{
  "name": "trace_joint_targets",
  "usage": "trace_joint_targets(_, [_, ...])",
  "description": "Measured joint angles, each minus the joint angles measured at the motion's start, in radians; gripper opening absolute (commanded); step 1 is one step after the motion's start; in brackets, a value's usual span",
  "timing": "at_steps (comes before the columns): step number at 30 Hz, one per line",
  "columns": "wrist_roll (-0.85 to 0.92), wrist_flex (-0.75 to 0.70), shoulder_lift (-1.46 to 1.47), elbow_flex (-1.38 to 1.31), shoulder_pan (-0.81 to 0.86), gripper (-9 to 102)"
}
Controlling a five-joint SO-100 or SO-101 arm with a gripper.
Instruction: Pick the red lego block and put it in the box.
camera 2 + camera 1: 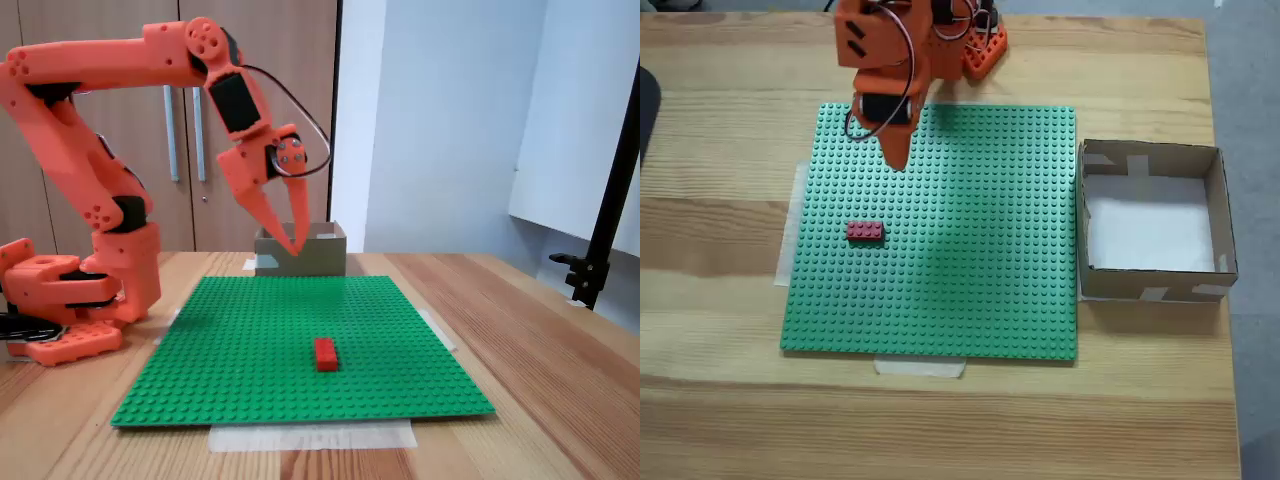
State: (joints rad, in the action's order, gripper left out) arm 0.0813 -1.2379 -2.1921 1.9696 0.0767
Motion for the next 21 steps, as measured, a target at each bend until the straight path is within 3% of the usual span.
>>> trace_joint_targets(21, [0.097,-0.114,0.334,-0.195,0.086,5])
